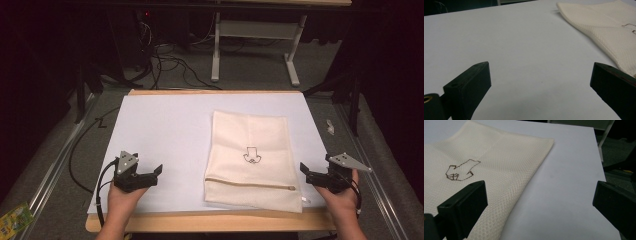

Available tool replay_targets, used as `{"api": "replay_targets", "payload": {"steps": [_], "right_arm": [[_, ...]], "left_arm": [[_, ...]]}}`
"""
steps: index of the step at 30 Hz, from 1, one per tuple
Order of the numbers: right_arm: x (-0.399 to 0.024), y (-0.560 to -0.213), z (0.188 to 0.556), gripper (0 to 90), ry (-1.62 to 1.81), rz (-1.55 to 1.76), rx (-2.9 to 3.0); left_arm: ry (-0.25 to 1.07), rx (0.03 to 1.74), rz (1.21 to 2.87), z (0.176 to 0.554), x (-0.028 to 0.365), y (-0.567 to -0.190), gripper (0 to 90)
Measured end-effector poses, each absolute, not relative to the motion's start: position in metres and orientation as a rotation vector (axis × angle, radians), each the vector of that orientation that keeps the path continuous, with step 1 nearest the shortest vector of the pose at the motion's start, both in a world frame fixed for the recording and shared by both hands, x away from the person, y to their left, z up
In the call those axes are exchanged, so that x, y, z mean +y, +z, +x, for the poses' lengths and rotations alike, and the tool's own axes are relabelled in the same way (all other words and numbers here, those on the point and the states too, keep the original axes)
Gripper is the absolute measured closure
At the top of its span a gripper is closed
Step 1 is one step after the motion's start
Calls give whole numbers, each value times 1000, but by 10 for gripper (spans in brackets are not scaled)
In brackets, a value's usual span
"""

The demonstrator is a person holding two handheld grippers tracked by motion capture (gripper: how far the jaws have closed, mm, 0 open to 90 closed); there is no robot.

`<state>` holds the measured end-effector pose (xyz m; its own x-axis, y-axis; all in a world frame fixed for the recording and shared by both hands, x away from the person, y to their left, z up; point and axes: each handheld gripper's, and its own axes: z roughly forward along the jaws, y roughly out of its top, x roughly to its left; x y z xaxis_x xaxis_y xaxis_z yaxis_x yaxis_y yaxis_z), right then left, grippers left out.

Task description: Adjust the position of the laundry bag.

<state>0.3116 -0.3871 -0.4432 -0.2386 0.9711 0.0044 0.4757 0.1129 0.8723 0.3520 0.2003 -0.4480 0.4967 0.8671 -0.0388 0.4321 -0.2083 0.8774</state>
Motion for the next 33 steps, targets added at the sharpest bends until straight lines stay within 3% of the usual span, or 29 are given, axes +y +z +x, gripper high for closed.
{"api": "replay_targets", "payload": {"steps": [14, 24, 33], "right_arm": [[-386, -440, 304, 0, 1045, 1387, 1781], [-382, -442, 308, 1, 1045, 1359, 1810], [-380, -444, 309, 6, 1053, 1362, 1825]], "left_arm": [[531, 1096, 1856, 363, 183, -449, 74], [414, 989, 1956, 391, 115, -458, 218], [254, 996, 1925, 430, 43, -473, 456]]}}
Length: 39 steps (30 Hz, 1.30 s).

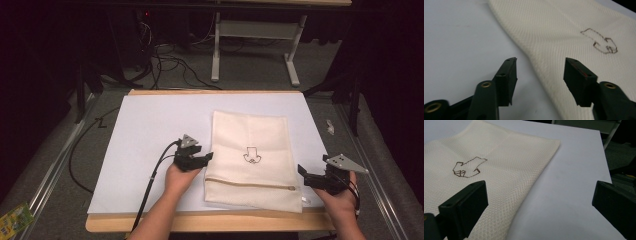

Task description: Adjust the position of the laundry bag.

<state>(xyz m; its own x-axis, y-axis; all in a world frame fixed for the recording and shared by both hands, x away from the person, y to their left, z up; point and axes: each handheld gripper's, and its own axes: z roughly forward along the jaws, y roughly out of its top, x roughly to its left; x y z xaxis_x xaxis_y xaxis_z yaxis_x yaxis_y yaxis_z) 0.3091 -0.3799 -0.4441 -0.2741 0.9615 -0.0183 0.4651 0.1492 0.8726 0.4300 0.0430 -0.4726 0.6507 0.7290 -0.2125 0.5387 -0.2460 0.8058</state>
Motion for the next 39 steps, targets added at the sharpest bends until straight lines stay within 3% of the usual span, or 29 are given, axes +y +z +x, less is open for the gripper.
{"api": "replay_targets", "payload": {"steps": [7, 8, 9, 13, 22, 31, 33, 34, 35, 39], "right_arm": [[-376, -445, 310, 13, 1052, 1349, 1841], [-376, -445, 309, 15, 1053, 1352, 1841], [-376, -445, 309, 15, 1053, 1352, 1841], [-376, -446, 309, 19, 1065, 1357, 1847], [-368, -446, 310, 62, 1077, 1335, 1880], [-361, -449, 311, 109, 1088, 1331, 1913], [-359, -450, 312, 124, 1101, 1340, 1923], [-357, -451, 312, 139, 1113, 1334, 1937], [-356, -451, 311, 143, 1113, 1330, 1948], [-352, -452, 312, 108, 1136, 1335, 1980]], "left_arm": [[306, 1084, 1940, 449, 8, -476, 610], [299, 1110, 1959, 451, 5, -481, 696], [299, 1110, 1959, 451, 5, -481, 836], [427, 1102, 1992, 448, 7, -479, 893], [528, 1216, 1959, 456, 52, -476, 893], [534, 1190, 1969, 454, 75, -477, 857], [541, 1162, 1966, 450, 78, -474, 749], [570, 1151, 1969, 443, 82, -470, 614], [572, 1144, 1968, 439, 85, -468, 562], [536, 1098, 1982, 419, 98, -461, 485]]}}
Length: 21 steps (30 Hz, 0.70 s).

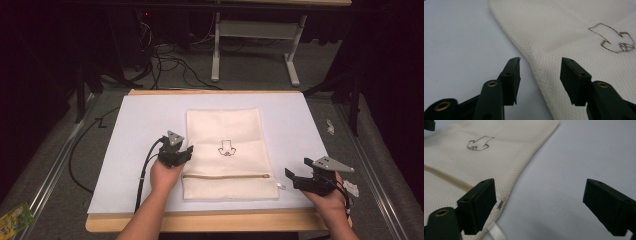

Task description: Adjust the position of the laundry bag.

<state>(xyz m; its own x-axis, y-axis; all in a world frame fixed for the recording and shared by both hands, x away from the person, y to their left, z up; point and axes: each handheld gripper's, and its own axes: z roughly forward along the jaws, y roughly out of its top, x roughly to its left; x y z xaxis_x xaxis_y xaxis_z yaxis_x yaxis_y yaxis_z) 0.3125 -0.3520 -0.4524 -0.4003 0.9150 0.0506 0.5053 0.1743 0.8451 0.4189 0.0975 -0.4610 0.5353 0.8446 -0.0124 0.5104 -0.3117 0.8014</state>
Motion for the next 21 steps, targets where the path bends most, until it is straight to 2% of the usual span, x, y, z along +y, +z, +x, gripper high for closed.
{"api": "replay_targets", "payload": {"steps": [1, 4, 7, 9, 12, 14, 15, 16, 17, 21], "right_arm": [[-349, -454, 314, 59, 1160, 1336, 2021], [-341, -452, 312, 186, 1161, 1334, 2013], [-332, -450, 311, 229, 1163, 1320, 2022], [-325, -450, 308, 302, 1148, 1299, 2033], [-319, -451, 308, 347, 1136, 1285, 2048], [-315, -452, 308, 439, 1102, 1277, 2061], [-312, -457, 311, 524, 1065, 1311, 2092], [-312, -457, 311, 524, 1065, 1311, 2092], [-311, -461, 315, 585, 1063, 1335, 2122], [-309, -469, 320, 610, 1061, 1370, 2156]], "left_arm": [[534, 1085, 1984, 411, 102, -458, 471], [491, 1045, 1974, 376, 120, -448, 438], [484, 1005, 1961, 355, 130, -445, 420], [498, 974, 1942, 345, 136, -448, 396], [456, 990, 1889, 341, 142, -451, 394], [434, 1002, 1854, 342, 144, -450, 386], [466, 997, 1852, 344, 145, -451, 391], [466, 997, 1852, 344, 145, -451, 392], [446, 994, 1843, 347, 146, -453, 393], [452, 984, 1845, 348, 147, -454, 398]]}}
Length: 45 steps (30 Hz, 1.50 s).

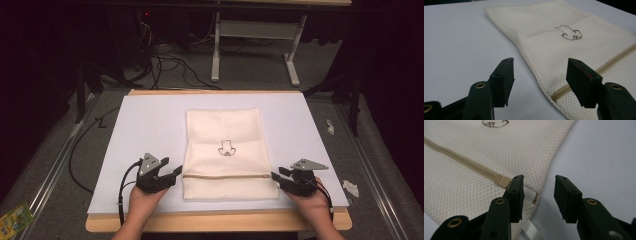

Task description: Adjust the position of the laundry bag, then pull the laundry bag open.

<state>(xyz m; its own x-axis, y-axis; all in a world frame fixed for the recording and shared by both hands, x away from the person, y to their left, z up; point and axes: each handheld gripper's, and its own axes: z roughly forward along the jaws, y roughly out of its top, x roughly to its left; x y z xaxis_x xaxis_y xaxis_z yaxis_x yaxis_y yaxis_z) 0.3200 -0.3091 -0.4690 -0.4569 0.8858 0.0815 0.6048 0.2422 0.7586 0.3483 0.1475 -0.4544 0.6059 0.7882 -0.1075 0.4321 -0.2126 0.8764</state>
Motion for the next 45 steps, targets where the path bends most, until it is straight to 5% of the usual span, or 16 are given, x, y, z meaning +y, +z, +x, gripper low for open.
{"api": "replay_targets", "payload": {"steps": [14, 26, 45], "right_arm": [[-299, -477, 320, 613, 1005, 1400, 2210], [-297, -475, 319, 823, 1011, 1387, 2245], [-299, -460, 310, 851, 1045, 1239, 2212]], "left_arm": [[452, 987, 1819, 347, 147, -451, 370], [393, 943, 1854, 346, 138, -446, 373], [194, 763, 1959, 327, 49, -457, 454]]}}
